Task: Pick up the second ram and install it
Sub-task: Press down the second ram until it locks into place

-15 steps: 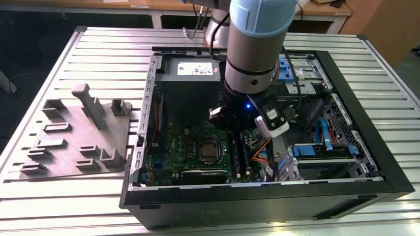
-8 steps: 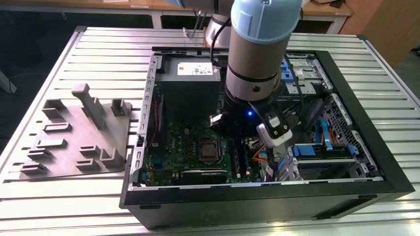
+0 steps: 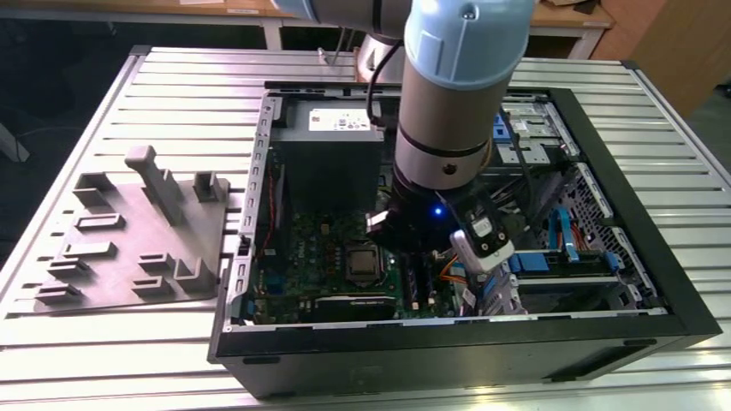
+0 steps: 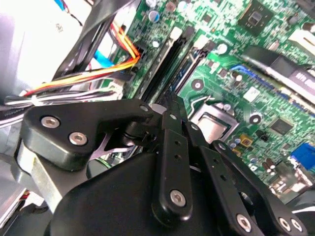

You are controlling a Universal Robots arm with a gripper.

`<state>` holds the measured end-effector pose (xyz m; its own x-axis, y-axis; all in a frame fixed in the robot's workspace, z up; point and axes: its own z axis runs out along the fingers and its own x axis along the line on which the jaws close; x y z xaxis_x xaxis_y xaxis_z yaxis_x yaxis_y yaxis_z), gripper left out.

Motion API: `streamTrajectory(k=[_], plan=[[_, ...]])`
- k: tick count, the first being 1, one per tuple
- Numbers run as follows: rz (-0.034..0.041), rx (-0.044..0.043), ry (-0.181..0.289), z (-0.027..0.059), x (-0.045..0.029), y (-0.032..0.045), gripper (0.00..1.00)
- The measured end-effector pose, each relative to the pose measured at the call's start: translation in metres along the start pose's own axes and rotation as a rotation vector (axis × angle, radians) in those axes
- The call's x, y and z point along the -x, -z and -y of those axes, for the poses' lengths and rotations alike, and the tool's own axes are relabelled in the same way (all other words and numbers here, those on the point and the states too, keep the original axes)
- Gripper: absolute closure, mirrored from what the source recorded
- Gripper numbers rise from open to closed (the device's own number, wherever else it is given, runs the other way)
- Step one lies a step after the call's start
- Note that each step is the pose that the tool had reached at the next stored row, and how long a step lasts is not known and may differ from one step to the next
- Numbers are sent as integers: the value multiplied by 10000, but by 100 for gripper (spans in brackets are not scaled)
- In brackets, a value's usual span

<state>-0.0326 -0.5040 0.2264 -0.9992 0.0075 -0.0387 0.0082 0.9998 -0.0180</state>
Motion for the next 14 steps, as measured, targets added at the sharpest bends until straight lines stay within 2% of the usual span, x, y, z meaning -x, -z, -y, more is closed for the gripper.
streamTrajectory(k=[14], plan=[[0,16,-7,44,11,-21,90]])
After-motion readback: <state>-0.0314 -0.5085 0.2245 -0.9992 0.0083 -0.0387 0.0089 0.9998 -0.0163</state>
